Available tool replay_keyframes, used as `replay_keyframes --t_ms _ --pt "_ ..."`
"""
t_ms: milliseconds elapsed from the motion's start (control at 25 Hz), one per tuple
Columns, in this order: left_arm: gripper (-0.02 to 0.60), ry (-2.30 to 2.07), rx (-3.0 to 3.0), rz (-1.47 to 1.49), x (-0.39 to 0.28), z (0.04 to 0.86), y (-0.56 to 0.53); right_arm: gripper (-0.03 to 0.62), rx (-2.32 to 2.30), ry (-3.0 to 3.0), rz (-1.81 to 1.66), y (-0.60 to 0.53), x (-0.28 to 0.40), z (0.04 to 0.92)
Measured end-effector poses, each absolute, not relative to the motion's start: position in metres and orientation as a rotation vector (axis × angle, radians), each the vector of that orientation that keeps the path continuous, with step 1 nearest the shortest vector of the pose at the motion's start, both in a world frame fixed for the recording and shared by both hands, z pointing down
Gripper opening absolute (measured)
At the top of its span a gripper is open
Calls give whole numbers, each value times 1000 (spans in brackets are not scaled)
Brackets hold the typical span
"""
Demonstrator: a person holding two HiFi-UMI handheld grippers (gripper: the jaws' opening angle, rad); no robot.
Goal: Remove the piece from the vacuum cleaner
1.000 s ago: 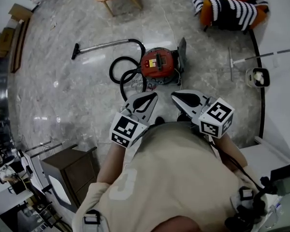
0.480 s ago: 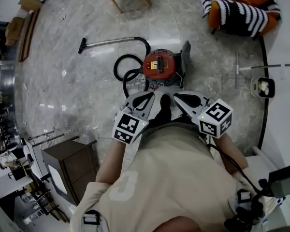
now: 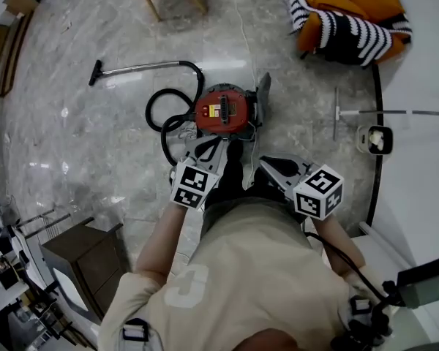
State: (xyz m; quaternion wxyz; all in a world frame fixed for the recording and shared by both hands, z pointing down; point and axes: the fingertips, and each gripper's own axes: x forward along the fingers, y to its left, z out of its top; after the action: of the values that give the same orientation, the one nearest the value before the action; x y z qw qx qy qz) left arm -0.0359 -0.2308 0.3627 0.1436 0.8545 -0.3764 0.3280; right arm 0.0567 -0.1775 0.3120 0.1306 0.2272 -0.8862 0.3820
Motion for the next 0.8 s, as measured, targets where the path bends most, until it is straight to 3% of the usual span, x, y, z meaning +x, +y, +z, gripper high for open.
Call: replay_keyframes --t_ms 800 --pt "3 -920 2405 1061 -88 527 -333 0 752 -2194 1198 -306 3 458"
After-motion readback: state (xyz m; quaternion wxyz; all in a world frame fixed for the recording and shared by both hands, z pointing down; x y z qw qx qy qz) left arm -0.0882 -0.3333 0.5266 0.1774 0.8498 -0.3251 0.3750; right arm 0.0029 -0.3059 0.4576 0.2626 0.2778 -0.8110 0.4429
